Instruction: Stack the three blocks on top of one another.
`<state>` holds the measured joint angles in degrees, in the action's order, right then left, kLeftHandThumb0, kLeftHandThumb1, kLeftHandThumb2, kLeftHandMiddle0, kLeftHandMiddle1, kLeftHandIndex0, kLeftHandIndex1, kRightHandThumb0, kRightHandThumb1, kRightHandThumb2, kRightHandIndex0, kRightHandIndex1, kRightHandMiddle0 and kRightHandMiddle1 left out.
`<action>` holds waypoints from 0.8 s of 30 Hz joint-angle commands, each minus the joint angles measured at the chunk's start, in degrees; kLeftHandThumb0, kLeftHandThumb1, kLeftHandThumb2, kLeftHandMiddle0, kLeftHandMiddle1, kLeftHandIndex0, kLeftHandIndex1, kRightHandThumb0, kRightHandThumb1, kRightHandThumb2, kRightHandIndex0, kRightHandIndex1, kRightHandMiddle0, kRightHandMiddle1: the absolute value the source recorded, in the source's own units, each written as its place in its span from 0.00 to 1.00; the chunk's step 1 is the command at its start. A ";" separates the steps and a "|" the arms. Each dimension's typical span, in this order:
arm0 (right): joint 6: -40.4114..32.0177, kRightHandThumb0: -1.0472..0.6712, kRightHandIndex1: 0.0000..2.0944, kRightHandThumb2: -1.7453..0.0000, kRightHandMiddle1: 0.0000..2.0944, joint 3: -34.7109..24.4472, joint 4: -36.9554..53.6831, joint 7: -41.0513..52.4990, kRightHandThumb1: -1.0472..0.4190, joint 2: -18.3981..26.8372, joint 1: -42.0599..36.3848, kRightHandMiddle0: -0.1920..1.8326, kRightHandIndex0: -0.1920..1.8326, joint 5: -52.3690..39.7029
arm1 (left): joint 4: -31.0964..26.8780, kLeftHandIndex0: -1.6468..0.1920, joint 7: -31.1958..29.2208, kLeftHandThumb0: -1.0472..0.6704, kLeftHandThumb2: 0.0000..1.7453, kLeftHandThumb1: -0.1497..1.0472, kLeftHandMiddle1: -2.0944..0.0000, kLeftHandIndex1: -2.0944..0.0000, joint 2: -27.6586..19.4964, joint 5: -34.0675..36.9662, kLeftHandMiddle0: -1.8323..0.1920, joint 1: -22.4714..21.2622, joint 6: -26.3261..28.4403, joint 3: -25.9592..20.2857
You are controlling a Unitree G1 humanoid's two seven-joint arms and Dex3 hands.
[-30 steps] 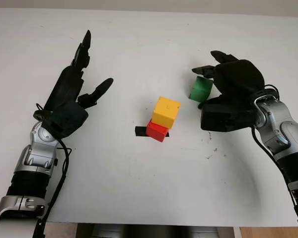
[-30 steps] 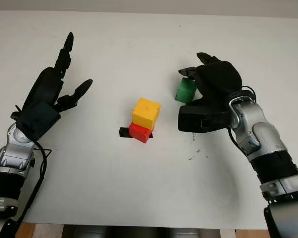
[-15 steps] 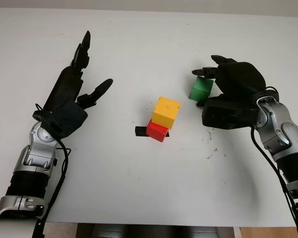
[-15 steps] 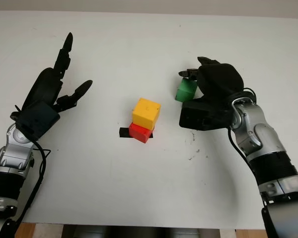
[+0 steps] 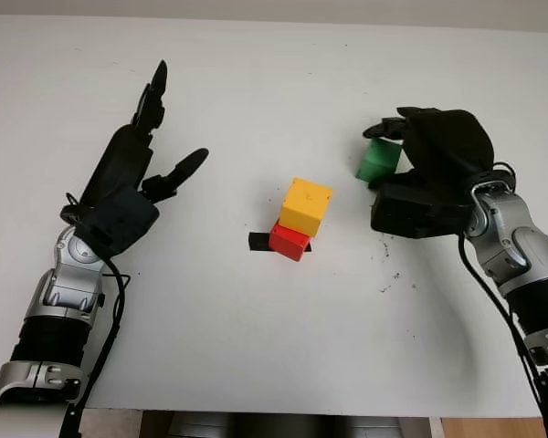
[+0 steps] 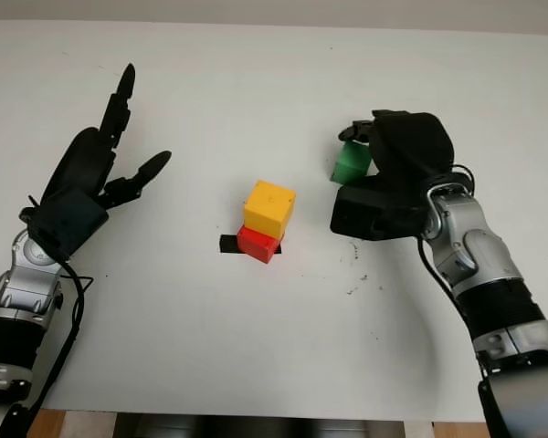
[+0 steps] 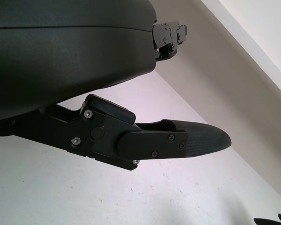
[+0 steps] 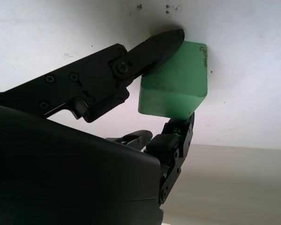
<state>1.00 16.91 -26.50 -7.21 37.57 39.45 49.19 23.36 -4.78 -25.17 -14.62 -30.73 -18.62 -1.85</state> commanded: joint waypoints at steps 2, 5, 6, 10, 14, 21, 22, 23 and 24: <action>-0.97 0.33 0.03 0.97 0.53 1.04 -0.78 -0.55 0.10 0.73 -0.09 0.41 0.34 1.86 | 0.27 1.00 -0.06 0.17 0.24 1.00 1.00 0.99 -0.67 0.10 1.00 0.56 -0.58 0.22; -1.17 0.35 0.03 0.97 0.61 1.07 -0.73 -0.77 0.10 0.89 0.01 0.38 0.35 2.63 | 0.28 1.00 -0.07 0.17 0.23 1.00 1.00 0.99 -0.60 0.13 1.00 0.50 -0.37 0.20; -0.95 0.36 0.03 0.97 0.62 1.05 -0.78 -0.99 0.10 1.02 0.04 0.38 0.35 2.77 | 0.31 1.00 -0.07 0.17 0.23 1.00 1.00 0.99 -0.59 0.12 1.00 0.47 -0.42 0.22; -0.13 0.38 0.03 0.97 0.62 0.99 -0.09 -1.12 0.11 1.72 0.13 0.38 0.36 3.11 | 0.58 1.00 -0.18 0.17 0.23 1.00 1.00 0.99 -0.51 0.30 1.00 0.36 -0.89 0.26; 0.69 0.38 0.03 0.97 0.53 0.92 1.16 -0.93 0.13 2.40 0.33 0.43 0.37 3.48 | 0.64 1.00 -0.26 0.17 0.24 1.00 1.00 0.98 -0.44 0.26 1.00 0.22 -0.77 0.31; 1.87 0.39 0.02 0.97 0.50 -0.84 7.46 2.65 0.14 3.87 0.19 0.43 0.37 2.17 | 1.08 1.00 -0.31 0.18 0.23 1.00 1.00 0.99 -0.29 0.45 1.00 -0.15 -0.98 0.35; 1.90 0.39 0.02 0.97 0.50 -0.93 8.31 3.24 0.14 4.16 0.18 0.43 0.36 2.27 | 1.20 1.00 -0.19 0.18 0.23 1.00 1.00 0.99 -0.26 0.34 1.00 -0.23 -1.05 0.40; 2.15 0.38 0.02 0.97 0.50 -1.07 9.04 3.46 0.14 4.40 0.14 0.43 0.37 2.28 | 1.28 1.00 -0.15 0.18 0.24 1.00 1.00 0.99 -0.22 0.32 1.00 -0.30 -1.01 0.42; 2.44 0.38 0.03 0.97 0.49 -1.33 9.59 3.58 0.15 4.51 0.07 0.43 0.37 2.05 | 1.36 1.00 -0.17 0.18 0.24 1.00 1.00 0.99 -0.18 0.35 1.00 -0.36 -0.99 0.43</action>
<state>2.95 16.79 -18.66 -3.75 40.96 39.95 51.78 24.46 -5.07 -25.16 -14.40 -30.74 -19.05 -1.81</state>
